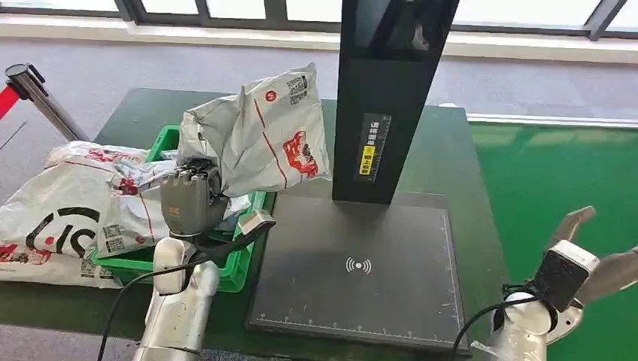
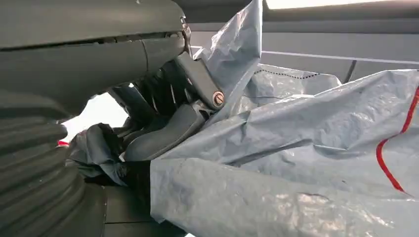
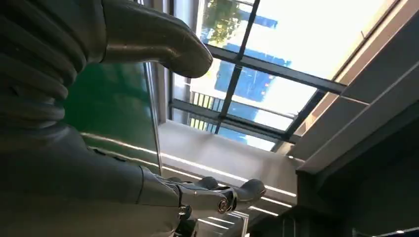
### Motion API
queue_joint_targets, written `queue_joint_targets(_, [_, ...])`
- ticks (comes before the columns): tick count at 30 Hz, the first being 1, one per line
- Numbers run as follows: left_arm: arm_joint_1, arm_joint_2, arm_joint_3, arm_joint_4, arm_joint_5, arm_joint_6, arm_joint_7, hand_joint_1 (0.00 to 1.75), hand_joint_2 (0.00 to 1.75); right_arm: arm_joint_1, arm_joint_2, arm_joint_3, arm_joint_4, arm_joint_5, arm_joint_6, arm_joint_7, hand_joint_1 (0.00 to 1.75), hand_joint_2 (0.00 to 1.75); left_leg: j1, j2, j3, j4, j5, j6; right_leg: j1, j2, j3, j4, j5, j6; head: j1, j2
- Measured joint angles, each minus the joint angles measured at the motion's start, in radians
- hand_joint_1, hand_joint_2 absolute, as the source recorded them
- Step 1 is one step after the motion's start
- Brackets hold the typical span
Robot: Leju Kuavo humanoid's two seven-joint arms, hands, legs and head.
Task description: Moved the parcel from conveyor to table for the left to box.
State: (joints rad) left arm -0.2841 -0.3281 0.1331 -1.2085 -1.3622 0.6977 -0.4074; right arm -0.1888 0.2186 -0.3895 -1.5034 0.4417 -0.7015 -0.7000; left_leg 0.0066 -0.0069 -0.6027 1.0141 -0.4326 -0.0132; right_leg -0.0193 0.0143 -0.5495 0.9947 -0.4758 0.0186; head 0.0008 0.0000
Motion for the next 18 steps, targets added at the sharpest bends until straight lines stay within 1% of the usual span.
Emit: queue_joint_targets(18, [0.002,0.000,0.009,-0.005,0.000,0.000,0.000,1.75,1.75,-0.001,0.000,0.000,0.000,0.000,0.000,0.000,0.00,1.75,0.000,0.000,0.000,0.000,0.000,0.000,0.000,0.000,0.000,0.000,0.000,0.000,0.000,0.000])
